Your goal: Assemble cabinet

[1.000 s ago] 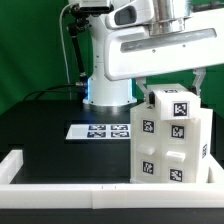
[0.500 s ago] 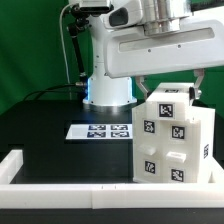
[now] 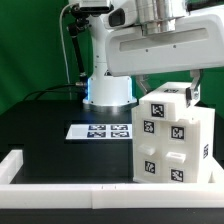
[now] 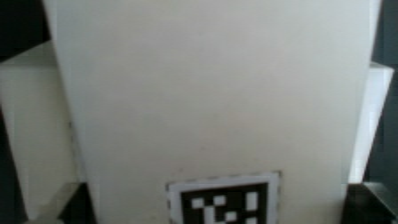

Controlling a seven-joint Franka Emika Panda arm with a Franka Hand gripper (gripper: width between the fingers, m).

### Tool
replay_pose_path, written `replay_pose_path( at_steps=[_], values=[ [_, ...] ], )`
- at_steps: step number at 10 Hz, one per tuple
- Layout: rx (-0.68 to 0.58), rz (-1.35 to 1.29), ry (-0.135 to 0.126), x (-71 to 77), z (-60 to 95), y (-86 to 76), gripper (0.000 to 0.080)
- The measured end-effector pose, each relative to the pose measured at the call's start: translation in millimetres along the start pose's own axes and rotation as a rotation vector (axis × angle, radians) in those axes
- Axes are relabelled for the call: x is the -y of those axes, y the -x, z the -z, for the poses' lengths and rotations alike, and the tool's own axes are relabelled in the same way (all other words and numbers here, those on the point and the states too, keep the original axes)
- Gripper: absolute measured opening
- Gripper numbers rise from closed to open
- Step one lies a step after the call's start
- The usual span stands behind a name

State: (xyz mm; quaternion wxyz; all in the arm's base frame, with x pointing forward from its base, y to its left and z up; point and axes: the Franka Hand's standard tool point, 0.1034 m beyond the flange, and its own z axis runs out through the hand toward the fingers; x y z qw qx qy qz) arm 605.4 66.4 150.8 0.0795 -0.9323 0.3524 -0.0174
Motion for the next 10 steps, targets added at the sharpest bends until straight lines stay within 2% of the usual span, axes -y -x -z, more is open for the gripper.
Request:
replay_pose_path(
  at_steps=[6, 10],
  values=[
    [-0.003, -0.589, -0.009, 1.8, 0.7, 9.6, 0.056],
    [0.019, -0.852, -0.024, 2.9, 1.7, 9.2, 0.056]
  ],
)
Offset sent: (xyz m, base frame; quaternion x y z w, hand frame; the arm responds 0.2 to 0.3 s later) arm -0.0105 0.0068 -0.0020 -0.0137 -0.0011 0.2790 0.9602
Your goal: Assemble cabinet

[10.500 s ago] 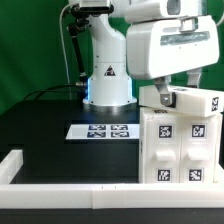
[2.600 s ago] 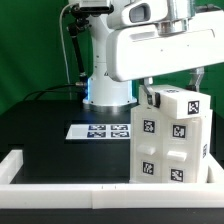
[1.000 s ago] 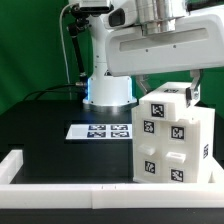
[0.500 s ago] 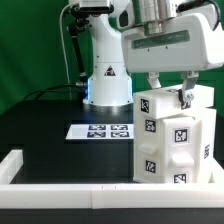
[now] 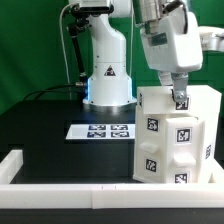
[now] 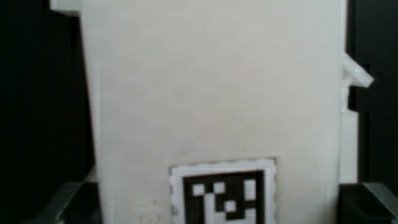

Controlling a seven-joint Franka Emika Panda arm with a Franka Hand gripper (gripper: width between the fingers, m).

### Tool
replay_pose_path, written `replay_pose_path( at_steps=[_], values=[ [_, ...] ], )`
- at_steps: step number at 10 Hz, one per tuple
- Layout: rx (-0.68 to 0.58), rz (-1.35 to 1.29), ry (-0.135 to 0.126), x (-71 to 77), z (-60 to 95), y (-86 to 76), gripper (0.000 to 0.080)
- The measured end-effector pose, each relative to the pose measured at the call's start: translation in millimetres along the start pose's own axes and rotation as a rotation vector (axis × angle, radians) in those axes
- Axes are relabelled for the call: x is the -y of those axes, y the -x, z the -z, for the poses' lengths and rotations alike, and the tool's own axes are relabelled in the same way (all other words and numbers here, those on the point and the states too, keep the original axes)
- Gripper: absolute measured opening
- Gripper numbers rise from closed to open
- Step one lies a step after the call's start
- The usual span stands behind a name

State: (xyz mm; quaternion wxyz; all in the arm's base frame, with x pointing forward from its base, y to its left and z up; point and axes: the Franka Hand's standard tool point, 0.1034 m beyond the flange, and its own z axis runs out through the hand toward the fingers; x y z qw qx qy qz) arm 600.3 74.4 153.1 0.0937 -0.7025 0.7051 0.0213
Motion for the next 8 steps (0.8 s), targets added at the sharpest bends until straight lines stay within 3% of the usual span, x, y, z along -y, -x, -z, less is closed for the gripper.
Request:
replay_pose_path(
  at_steps=[4, 8],
  values=[
    [0.008, -0.363, -0.001, 2.2, 2.5, -0.8, 0.056],
    [0.032, -0.488, 0.001, 4.0, 4.0, 1.0, 0.056]
  ],
)
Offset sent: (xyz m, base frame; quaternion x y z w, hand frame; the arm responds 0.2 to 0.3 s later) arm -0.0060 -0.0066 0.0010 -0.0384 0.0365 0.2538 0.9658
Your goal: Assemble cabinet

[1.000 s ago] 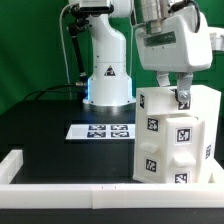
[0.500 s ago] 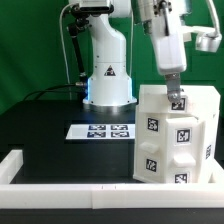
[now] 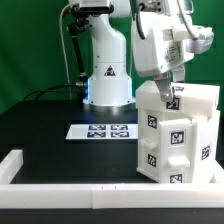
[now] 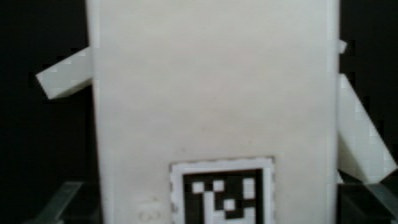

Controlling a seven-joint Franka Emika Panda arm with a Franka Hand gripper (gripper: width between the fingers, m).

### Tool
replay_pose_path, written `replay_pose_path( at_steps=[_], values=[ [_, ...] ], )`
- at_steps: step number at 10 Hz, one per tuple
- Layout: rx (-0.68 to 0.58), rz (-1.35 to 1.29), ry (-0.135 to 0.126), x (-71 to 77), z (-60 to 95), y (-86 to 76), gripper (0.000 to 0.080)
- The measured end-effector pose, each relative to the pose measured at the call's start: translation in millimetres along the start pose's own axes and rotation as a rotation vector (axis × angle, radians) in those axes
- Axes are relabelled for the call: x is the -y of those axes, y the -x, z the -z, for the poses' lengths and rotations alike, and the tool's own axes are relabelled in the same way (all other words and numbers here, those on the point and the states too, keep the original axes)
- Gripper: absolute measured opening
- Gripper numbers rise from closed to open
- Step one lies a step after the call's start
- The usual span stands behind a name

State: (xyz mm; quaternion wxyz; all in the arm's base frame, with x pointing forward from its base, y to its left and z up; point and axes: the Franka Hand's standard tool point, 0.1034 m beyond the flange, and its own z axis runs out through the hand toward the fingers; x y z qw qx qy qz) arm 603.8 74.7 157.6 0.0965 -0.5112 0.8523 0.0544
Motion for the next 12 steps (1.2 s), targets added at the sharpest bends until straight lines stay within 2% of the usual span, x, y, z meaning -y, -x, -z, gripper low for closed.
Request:
replay_pose_path(
  at_steps=[2, 4, 7, 8, 9, 10, 12],
  values=[
    [0.014, -0.059, -0.001, -0.8, 0.3, 3.0, 0.056],
    [0.025, -0.068, -0.02, -4.5, -0.4, 8.9, 0.056],
    [0.053, -0.079, -0.008, -13.1, -2.9, 19.6, 0.056],
    [0.059, -0.086, -0.005, -14.4, -4.1, 20.9, 0.0637],
    [0.058, -0.069, -0.004, -14.9, -4.8, 21.2, 0.0637],
    [0.058, -0.049, -0.005, -15.1, -4.7, 21.4, 0.0769],
    [0.068, -0.025, -0.015, -13.2, 2.6, 23.4, 0.079]
  ],
)
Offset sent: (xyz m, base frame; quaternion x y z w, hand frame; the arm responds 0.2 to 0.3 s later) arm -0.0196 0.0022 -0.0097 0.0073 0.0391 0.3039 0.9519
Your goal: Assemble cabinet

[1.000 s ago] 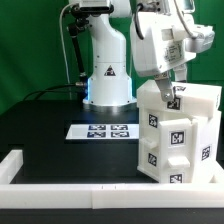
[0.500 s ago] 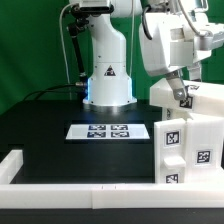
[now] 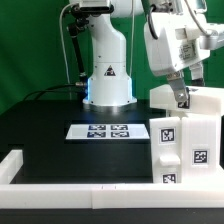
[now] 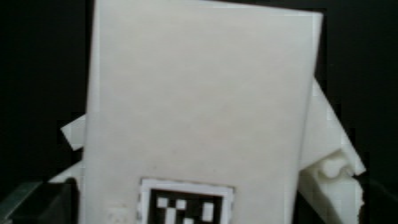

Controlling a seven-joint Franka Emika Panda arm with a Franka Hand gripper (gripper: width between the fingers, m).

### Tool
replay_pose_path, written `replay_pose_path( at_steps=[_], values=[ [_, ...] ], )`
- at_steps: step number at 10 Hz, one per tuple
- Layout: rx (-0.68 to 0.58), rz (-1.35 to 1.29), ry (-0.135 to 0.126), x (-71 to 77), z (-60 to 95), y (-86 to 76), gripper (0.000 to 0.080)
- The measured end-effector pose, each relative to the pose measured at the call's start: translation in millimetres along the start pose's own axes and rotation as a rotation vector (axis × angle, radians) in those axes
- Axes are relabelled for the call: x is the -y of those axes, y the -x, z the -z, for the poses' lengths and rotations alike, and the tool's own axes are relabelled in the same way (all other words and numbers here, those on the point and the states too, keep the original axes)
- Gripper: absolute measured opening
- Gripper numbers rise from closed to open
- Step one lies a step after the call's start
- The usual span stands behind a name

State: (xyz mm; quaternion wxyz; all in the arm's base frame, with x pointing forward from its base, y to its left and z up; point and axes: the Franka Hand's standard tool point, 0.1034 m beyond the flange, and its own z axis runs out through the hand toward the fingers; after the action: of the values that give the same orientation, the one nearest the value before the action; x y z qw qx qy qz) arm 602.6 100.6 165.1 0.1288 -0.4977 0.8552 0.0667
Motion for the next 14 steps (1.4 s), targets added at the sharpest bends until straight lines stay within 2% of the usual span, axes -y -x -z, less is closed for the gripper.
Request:
replay_pose_path(
  at_steps=[2, 3, 5, 7, 12, 14],
  values=[
    [0.03, 0.001, -0.018, 3.1, 15.4, 8.2, 0.0798],
    [0.039, 0.01, -0.025, 4.7, 17.9, 9.6, 0.0797],
    [0.035, 0.036, -0.022, 3.7, 15.0, 8.7, 0.0797],
    [0.002, 0.28, 0.007, 4.8, 13.1, 6.5, 0.0797],
    [-0.011, 0.969, 0.063, 12.9, 14.7, 19.1, 0.0797],
    [-0.009, 1.101, 0.061, 13.5, 14.0, 18.1, 0.0797]
  ],
)
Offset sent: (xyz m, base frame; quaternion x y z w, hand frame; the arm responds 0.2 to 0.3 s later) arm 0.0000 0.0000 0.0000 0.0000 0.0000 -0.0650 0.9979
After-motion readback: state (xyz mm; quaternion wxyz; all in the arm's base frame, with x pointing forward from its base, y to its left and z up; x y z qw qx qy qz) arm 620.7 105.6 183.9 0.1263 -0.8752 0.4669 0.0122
